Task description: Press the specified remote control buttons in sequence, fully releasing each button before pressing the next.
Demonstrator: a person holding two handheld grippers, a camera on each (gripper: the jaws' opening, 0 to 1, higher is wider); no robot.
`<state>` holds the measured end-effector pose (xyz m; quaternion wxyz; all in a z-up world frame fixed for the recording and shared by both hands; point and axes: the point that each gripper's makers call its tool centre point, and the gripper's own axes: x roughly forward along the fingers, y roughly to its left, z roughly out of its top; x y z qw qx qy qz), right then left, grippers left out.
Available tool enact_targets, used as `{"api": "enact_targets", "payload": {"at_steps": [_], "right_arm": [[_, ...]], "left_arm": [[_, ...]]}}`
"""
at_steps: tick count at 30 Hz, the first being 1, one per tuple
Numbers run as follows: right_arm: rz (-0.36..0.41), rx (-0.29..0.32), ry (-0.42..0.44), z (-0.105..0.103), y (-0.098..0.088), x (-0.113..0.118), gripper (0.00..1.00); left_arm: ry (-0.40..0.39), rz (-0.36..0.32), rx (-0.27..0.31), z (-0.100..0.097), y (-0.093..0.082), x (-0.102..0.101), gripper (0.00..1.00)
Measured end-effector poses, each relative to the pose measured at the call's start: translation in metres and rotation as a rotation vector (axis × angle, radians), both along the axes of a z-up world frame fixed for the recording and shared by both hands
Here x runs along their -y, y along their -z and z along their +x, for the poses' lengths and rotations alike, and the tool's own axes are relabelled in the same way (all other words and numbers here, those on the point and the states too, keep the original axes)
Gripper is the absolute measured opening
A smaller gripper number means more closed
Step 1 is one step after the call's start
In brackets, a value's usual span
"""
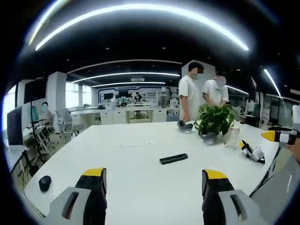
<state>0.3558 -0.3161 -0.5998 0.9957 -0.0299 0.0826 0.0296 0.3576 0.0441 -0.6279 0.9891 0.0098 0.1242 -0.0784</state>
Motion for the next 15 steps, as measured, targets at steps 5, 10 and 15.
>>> {"api": "enact_targets", "payload": {"at_steps": [5, 10, 15], "right_arm": [[0.006, 0.002, 0.005, -0.0002, -0.0007, 0.0008, 0.81], [0.000, -0.002, -0.005, 0.0000, -0.0003, -0.0016, 0.80], [0.000, -0.004, -0.004, -0.0002, -0.0004, -0.0014, 0.80]], "left_arm": [[0.008, 0.004, -0.016, 0.0004, 0.0030, 0.0018, 0.88], [0.013, 0.017, -0.016, -0.0002, 0.0029, 0.0037, 0.88], [0.008, 0.016, -0.017, -0.0005, 0.0024, 0.0031, 0.88]]}}
